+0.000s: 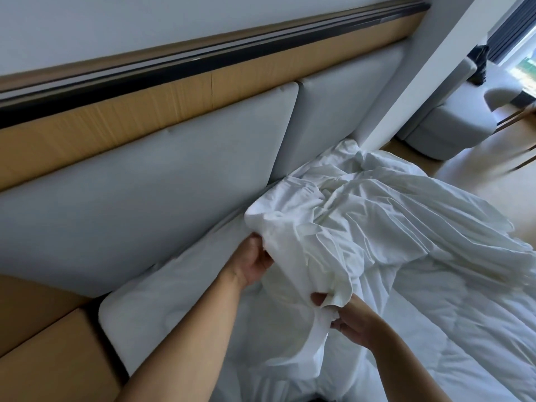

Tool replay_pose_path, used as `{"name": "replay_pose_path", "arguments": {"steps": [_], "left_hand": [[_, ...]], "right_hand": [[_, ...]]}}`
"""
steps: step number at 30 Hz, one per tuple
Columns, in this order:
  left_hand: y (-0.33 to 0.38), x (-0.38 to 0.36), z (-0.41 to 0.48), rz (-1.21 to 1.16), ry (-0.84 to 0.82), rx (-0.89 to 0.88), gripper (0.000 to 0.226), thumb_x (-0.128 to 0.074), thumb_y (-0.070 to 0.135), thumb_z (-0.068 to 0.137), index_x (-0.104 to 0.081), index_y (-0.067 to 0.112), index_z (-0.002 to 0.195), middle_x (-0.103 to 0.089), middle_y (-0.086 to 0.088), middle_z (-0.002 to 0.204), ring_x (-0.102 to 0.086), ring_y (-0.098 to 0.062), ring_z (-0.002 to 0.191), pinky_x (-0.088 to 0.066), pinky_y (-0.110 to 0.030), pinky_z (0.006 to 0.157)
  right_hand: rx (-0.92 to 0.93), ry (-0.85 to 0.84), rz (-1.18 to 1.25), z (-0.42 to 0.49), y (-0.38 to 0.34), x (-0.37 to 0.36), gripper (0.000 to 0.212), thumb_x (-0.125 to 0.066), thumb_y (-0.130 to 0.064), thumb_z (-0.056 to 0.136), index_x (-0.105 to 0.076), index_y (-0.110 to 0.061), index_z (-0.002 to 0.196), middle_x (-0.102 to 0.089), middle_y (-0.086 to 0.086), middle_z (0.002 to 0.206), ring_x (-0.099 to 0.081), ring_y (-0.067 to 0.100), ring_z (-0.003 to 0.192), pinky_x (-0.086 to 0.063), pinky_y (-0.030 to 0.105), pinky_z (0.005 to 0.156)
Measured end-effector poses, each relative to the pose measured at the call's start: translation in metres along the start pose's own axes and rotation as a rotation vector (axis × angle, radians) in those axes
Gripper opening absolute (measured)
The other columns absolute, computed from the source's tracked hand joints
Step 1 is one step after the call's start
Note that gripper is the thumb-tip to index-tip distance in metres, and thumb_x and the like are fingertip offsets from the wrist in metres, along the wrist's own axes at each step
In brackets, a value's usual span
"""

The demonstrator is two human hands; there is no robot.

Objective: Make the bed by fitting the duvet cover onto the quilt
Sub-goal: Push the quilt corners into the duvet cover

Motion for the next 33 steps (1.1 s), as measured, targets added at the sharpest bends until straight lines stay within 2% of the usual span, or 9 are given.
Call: {"name": "replay_pose_path", "arguments": {"steps": [3,5,9,15,19,23,26,30,33], "left_hand": [[-0.016,-0.021,0.004,0.263,-0.060,0.044,0.018,-0.053,0.032,0.100,-0.066,0.022,0.106,-0.072,0.007,0.087,-0.067,-0.007,0.076,-0.054,-0.025,0.068],[-0.018,-0.031,0.014,0.250,-0.077,0.046,0.025,-0.048,0.043,0.103,-0.057,0.020,0.107,-0.068,0.014,0.078,-0.065,-0.003,0.067,-0.053,-0.022,0.061],[-0.002,-0.055,0.031,-0.087,-0.156,0.087,0.063,-0.039,0.059,0.100,-0.060,0.014,0.139,-0.061,-0.012,0.140,-0.061,-0.028,0.125,-0.049,-0.043,0.104],[0.025,-0.020,0.033,0.016,0.147,0.072,0.042,-0.060,0.023,0.091,-0.066,-0.003,0.124,-0.067,-0.023,0.118,-0.068,-0.032,0.091,-0.056,-0.035,0.075],[0.055,0.022,0.011,-0.121,0.104,-0.049,0.038,-0.063,0.030,0.086,-0.077,0.004,0.108,-0.072,-0.019,0.114,-0.073,-0.031,0.095,-0.059,-0.038,0.084],[0.052,0.074,-0.020,-0.390,0.153,-0.128,0.071,-0.046,0.064,0.093,-0.066,0.008,0.132,-0.065,-0.020,0.132,-0.062,-0.038,0.123,-0.045,-0.047,0.108],[0.044,0.102,-0.043,-0.453,0.236,-0.124,0.058,-0.035,0.049,0.101,-0.074,0.010,0.118,-0.069,-0.019,0.126,-0.067,-0.039,0.114,-0.048,-0.047,0.100],[0.040,0.079,-0.067,0.056,0.268,-0.029,0.041,-0.043,0.019,0.096,-0.081,0.011,0.081,-0.074,-0.016,0.098,-0.071,-0.029,0.085,-0.056,-0.033,0.075],[0.022,0.005,-0.076,0.728,0.128,-0.109,0.025,-0.051,0.010,0.096,-0.072,0.019,0.086,-0.068,0.006,0.082,-0.061,-0.016,0.071,-0.049,-0.022,0.061]], "right_hand": [[-0.025,0.010,-0.021,0.000,0.004,0.003,0.060,-0.089,-0.017,0.061,-0.069,-0.005,0.116,-0.073,0.022,0.108,-0.072,0.033,0.095,-0.059,0.050,0.084],[-0.049,0.016,-0.040,-0.002,0.007,0.006,0.060,-0.091,-0.015,0.059,-0.070,-0.002,0.114,-0.074,0.021,0.103,-0.072,0.031,0.089,-0.060,0.045,0.077],[-0.069,0.005,-0.090,-0.005,0.010,0.006,0.066,-0.094,-0.020,0.055,-0.070,-0.007,0.115,-0.075,0.015,0.099,-0.070,0.029,0.087,-0.059,0.043,0.077],[-0.021,0.031,-0.007,-0.007,0.006,0.005,0.049,-0.085,-0.013,0.076,-0.066,-0.009,0.121,-0.072,0.019,0.113,-0.068,0.039,0.108,-0.050,0.061,0.097],[0.059,0.065,0.096,0.000,-0.009,0.003,0.045,-0.078,-0.012,0.082,-0.064,-0.010,0.125,-0.071,0.019,0.117,-0.065,0.040,0.113,-0.050,0.062,0.098],[0.071,0.077,0.139,0.010,-0.015,-0.013,0.039,-0.080,-0.007,0.078,-0.069,-0.010,0.116,-0.074,0.015,0.104,-0.070,0.030,0.091,-0.056,0.047,0.080],[0.076,0.111,0.198,0.017,-0.013,-0.014,0.030,-0.076,-0.005,0.082,-0.070,-0.007,0.112,-0.073,0.012,0.094,-0.068,0.021,0.077,-0.055,0.032,0.061],[0.060,0.263,0.382,0.025,-0.016,-0.001,0.016,-0.077,-0.011,0.083,-0.074,-0.020,0.096,-0.074,0.003,0.081,-0.065,0.016,0.062,-0.053,0.030,0.058],[-0.008,0.262,0.335,0.032,-0.018,-0.012,0.006,-0.080,-0.026,0.084,-0.077,-0.026,0.079,-0.064,-0.003,0.064,-0.048,0.011,0.044,-0.051,0.028,0.056]]}}
Point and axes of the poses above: each hand's wrist, its own z-axis towards the middle knuckle, its own x-axis out of the back of the hand, y = z × x, the point moved 9 cm from there along z, towards the middle knuckle
